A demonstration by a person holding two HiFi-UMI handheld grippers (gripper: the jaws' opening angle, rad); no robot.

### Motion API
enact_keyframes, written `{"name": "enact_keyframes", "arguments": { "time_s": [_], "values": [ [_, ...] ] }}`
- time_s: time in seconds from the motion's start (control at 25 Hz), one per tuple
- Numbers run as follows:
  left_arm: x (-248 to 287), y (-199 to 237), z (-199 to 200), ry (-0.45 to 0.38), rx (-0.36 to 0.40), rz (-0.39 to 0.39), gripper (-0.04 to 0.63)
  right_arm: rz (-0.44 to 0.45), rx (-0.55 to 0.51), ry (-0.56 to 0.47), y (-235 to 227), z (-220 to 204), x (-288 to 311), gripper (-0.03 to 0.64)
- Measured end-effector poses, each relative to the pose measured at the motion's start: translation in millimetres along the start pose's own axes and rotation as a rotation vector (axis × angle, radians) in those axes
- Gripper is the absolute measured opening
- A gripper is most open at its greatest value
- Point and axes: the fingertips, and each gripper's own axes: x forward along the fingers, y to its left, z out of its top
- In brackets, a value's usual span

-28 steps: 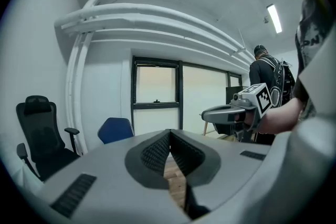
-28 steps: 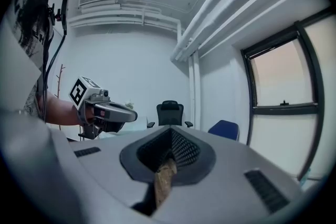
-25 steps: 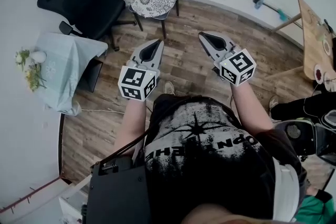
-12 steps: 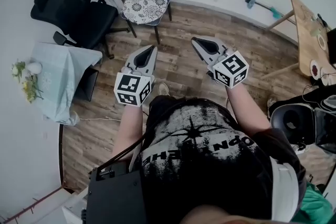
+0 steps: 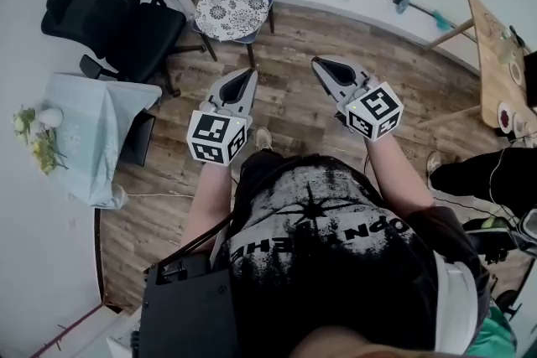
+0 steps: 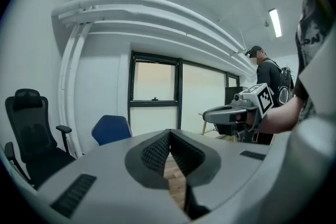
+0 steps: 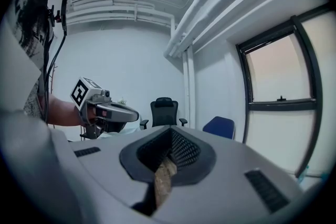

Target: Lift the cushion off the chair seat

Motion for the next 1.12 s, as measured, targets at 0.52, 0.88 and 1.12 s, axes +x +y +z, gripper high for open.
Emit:
{"name": "enact_keyframes", "arguments": {
  "time_s": [0.52,0.88,1.12],
  "values": [
    [58,109,10,0.018,-0.015,-0.051,0.012,-0.036,0.023,0.02,-45,5,111,0.017],
    [77,184,14,0.031,-0.03,-0.058,0.012,-0.049,0.034,0.026,-61,14,183,0.017],
    [84,227,14,0.031,-0.027,-0.059,0.012,-0.051,0.034,0.022,-66,16,228,0.017]
  ]
}}
